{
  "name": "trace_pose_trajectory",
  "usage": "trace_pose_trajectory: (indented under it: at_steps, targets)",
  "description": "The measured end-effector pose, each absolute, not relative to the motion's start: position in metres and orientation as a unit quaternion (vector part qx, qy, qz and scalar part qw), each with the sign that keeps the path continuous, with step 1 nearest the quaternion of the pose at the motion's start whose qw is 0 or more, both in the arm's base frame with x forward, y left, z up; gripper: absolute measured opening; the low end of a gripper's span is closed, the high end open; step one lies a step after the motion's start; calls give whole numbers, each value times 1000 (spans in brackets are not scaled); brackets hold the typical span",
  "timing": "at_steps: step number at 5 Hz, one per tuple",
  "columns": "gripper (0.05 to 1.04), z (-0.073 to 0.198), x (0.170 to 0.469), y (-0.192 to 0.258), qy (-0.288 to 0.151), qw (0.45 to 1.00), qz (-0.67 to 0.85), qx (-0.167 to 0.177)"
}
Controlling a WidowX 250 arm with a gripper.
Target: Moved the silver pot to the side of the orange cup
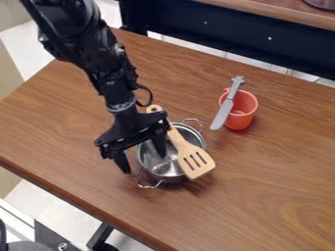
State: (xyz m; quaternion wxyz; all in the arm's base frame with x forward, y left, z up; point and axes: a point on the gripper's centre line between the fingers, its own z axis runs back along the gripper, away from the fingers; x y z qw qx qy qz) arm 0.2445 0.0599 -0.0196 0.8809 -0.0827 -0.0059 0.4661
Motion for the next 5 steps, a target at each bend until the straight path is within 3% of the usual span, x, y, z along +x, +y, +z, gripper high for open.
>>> trace_pose_trajectory:
  at_steps: [2,3,5]
  targets:
    - [998,32,259,73,-29,873,481,-77]
    - [998,46,267,70,-43,878,472,-72]
    - [998,59,318,70,-121,866,481,-65]
